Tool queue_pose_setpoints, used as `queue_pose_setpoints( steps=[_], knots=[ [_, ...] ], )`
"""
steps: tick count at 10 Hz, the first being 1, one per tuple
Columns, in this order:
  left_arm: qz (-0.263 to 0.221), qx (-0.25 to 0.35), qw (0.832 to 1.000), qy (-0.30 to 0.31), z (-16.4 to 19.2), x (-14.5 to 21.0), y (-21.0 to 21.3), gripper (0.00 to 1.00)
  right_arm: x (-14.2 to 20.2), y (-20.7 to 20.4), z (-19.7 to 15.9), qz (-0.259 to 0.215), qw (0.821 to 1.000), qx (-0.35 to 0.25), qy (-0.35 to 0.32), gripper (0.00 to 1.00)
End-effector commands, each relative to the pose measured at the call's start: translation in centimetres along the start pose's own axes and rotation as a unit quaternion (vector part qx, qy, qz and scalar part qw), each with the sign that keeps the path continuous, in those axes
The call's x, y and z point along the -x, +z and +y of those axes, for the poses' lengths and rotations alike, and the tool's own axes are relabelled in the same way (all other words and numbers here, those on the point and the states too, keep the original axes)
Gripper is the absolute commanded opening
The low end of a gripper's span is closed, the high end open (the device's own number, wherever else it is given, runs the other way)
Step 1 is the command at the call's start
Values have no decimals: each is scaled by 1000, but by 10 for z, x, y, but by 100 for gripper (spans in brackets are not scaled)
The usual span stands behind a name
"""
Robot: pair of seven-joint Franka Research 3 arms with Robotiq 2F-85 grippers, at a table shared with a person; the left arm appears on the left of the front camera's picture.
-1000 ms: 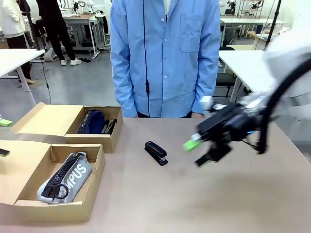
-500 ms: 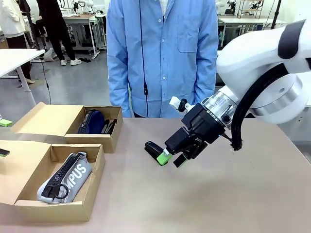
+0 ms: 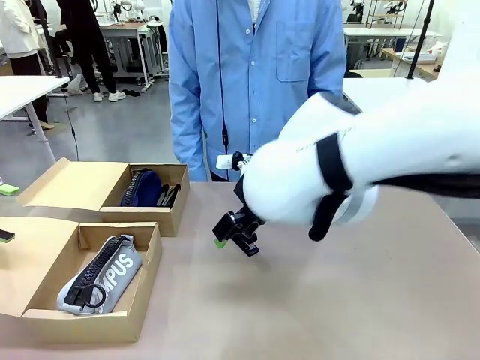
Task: Place items inside the box.
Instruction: Pick up a Pencil pouch or Stapler and place it inside the Mailer Box closest to the robot.
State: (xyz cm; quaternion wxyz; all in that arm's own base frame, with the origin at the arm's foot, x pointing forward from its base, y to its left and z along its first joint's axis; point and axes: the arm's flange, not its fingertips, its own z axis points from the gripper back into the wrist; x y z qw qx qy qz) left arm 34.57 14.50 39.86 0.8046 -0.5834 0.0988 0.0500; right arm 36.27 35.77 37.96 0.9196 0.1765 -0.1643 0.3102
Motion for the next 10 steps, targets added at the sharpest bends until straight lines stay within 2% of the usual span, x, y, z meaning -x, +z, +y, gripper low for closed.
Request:
queue_pose_setpoints(
  steps=[1,8,10],
  knots=[
    [7,-2,1000,-10,0,6,1,100,-24,-33,1,3,995,82,-59,100],
    [7,-2,1000,-10,0,6,1,100,-39,-70,-35,29,992,88,-88,100],
    [7,-2,1000,-10,0,6,1,100,-35,-68,-39,36,992,84,-89,100]
  ],
)
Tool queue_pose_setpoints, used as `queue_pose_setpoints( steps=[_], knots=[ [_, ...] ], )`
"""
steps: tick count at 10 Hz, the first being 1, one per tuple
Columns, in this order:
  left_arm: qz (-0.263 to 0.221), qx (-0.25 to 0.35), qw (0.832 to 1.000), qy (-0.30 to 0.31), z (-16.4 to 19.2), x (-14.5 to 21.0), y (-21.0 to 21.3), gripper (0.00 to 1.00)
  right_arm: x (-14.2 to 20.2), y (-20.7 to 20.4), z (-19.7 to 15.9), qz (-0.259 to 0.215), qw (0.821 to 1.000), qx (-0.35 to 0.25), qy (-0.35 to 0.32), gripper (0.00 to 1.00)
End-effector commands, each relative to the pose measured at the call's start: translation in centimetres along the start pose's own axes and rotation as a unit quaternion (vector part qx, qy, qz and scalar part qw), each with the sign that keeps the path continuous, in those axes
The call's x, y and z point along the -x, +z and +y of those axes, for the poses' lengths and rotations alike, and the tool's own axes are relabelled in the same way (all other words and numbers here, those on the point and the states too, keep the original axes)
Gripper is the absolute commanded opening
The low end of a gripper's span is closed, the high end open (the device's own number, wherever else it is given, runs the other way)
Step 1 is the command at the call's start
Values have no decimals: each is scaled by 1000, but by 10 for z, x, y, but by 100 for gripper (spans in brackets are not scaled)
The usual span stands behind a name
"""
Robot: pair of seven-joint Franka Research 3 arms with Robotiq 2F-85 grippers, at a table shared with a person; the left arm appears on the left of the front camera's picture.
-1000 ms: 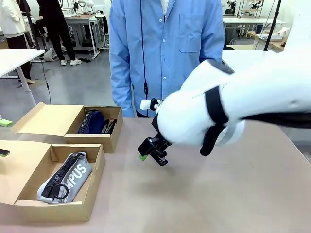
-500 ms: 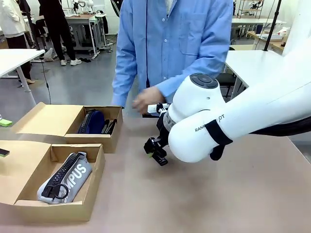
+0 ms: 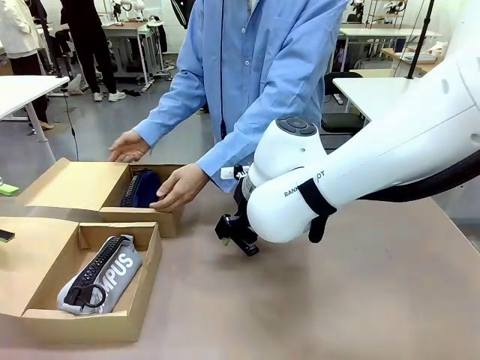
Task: Place items inside the box.
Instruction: Pick up a Pencil pouch or Stapler and place it inside the Mailer Box closest to the robot.
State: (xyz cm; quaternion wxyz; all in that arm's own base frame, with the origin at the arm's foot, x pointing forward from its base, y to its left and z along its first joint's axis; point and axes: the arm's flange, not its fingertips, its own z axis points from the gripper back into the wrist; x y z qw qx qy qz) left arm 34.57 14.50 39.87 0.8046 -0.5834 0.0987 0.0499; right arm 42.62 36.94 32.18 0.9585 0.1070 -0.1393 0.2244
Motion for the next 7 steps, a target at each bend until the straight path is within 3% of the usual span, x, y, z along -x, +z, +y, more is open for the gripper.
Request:
queue_pose_setpoints(
  steps=[1,2,3,5,7],
  knots=[
    [7,-2,1000,-10,0,6,1,100,13,28,-7,19,999,-35,8,100],
    [7,-2,1000,-10,0,6,1,100,36,72,-42,60,994,-87,15,100],
    [7,-2,1000,-10,0,6,1,100,69,122,-85,70,991,-116,-12,100],
    [7,-2,1000,-10,0,6,1,100,156,203,-160,75,987,-121,-78,100],
    [7,-2,1000,-10,0,6,1,100,228,238,-210,69,970,-210,-100,100]
  ],
)
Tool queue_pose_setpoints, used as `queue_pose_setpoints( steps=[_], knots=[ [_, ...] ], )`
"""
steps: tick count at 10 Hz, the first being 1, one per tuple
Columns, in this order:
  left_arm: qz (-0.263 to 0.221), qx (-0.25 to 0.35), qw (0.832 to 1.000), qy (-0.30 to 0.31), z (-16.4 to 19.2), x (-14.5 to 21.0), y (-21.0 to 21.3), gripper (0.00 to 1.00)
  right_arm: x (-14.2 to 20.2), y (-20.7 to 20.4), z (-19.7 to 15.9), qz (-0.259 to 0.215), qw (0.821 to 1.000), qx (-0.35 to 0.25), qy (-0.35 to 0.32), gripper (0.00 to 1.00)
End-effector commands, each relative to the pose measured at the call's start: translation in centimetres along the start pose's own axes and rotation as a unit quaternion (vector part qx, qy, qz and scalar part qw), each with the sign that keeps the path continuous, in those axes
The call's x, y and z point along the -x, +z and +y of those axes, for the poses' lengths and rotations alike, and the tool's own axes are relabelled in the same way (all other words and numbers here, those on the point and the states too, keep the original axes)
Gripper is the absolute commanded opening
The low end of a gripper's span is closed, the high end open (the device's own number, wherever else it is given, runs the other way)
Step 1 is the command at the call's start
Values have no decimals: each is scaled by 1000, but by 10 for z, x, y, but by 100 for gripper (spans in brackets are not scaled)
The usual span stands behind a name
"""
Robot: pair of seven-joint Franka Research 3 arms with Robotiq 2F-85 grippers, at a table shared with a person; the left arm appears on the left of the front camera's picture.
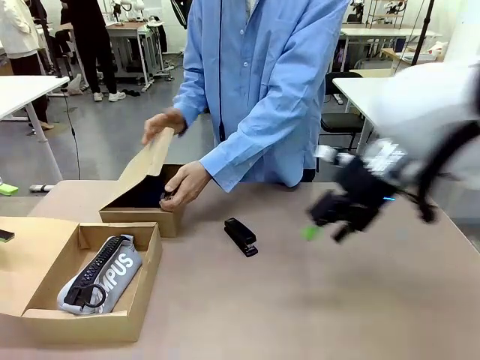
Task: Place items inside the box.
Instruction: Pick up a Pencil pouch or Stapler and place it inside the Mailer Box closest to the robot.
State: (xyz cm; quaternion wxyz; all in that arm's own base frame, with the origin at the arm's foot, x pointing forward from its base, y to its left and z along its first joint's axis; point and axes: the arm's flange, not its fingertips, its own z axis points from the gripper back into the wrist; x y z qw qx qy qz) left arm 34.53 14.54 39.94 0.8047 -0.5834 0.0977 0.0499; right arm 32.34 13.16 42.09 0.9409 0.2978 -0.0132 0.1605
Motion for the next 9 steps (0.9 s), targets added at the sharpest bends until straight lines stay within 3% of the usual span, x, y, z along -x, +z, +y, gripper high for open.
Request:
queue_pose_setpoints(
  steps=[1,2,3,4,9],
  knots=[
    [8,-2,1000,-9,1,5,0,100,100,81,-76,22,999,-49,-7,100],
    [8,-2,1000,-9,1,5,0,100,121,82,-100,26,996,-89,-10,100],
    [8,-2,1000,-9,1,5,0,100,126,76,-109,-6,995,-101,-19,100],
    [8,-2,1000,-9,1,5,0,100,65,82,-63,18,998,-66,-17,100],
    [8,-2,1000,-9,1,5,0,100,65,82,-63,18,998,-66,-17,100]
  ],
)
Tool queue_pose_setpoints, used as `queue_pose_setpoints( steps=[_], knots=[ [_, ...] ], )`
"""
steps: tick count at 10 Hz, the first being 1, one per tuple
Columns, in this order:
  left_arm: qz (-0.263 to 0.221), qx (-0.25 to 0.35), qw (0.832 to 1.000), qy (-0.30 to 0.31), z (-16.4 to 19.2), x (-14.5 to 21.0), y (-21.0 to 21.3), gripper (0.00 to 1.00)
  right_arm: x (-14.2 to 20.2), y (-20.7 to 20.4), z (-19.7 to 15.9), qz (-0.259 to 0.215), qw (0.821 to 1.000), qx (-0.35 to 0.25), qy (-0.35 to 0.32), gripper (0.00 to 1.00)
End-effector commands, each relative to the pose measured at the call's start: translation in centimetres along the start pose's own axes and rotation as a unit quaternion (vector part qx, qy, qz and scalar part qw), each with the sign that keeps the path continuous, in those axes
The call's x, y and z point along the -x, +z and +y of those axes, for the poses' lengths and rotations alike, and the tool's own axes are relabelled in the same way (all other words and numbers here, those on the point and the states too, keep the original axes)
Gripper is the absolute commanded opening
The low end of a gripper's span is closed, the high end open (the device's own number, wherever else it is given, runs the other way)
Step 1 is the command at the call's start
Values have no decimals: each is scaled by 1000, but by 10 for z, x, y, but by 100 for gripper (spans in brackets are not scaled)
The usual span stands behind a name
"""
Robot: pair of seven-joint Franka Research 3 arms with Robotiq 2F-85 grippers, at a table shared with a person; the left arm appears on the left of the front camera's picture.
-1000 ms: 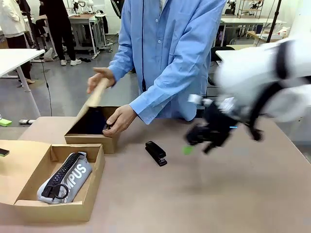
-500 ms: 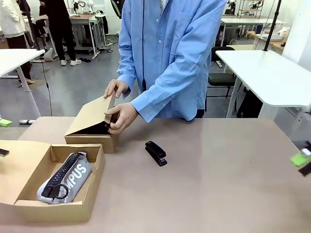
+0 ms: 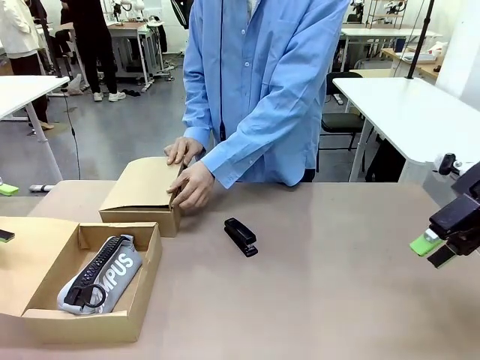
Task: Place items inside the box.
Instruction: Pick up a Pencil pouch or Stapler and place it inside the Mailer Box closest to the robot.
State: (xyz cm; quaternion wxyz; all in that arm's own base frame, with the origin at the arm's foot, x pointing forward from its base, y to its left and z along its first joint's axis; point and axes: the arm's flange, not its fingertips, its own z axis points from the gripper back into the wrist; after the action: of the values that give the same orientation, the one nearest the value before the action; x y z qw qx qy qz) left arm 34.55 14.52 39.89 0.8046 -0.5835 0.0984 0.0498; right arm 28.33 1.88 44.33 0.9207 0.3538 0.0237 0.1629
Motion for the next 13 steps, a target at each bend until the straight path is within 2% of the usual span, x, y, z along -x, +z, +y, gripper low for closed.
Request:
queue_pose_setpoints(
  steps=[1,13],
  knots=[
    [8,-2,1000,-9,1,5,0,100,-3,3,-1,-9,1000,-2,-10,100],
    [8,-2,1000,-9,1,5,0,100,-3,3,-1,-9,1000,-2,-10,100]
  ],
)
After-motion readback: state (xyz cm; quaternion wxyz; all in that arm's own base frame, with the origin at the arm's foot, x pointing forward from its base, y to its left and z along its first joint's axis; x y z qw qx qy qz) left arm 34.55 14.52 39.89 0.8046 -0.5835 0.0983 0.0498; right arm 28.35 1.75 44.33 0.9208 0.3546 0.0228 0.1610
